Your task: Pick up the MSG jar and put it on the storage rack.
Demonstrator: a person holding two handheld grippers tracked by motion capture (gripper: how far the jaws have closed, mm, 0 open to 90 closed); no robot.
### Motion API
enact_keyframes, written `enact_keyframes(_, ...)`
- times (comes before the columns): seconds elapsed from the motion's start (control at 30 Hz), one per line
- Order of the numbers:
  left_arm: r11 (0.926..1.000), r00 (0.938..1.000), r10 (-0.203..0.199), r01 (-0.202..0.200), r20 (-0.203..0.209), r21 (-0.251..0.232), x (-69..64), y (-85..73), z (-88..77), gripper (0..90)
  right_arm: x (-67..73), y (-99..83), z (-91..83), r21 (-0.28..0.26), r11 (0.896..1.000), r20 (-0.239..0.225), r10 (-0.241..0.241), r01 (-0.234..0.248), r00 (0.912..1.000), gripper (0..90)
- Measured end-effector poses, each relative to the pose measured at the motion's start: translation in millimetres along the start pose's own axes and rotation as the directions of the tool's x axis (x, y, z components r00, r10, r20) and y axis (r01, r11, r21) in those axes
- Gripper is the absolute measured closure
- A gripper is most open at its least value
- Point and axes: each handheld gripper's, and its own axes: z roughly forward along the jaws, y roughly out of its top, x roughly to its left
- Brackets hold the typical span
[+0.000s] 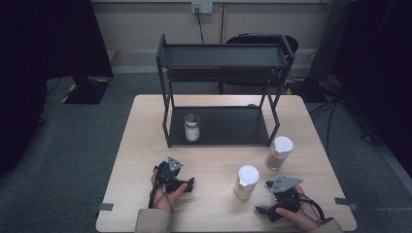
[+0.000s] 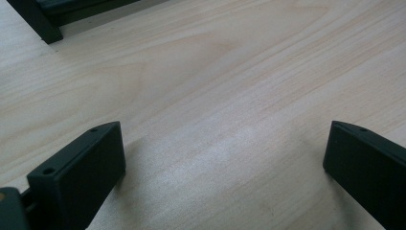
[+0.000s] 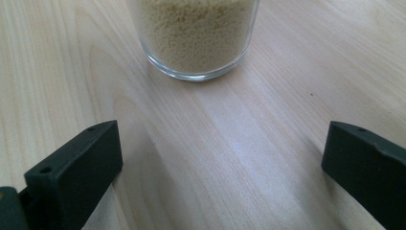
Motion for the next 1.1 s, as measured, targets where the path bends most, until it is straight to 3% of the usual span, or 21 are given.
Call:
enact_keyframes(0.6,1.0,1.0,0.0,0.0,0.0,0.0,0.0,0.1,0.0,0.0,3.0,6.0,1.8,0.012,1.0,0.011,0.023,-0.023,0.9997,0.0)
enact_keyframes(1.1,1.0,1.0,0.0,0.0,0.0,0.0,0.0,0.0,0.0,0.1,0.4,16.5,-4.4,-0.028,0.999,-0.012,0.044,-0.045,0.999,1.2)
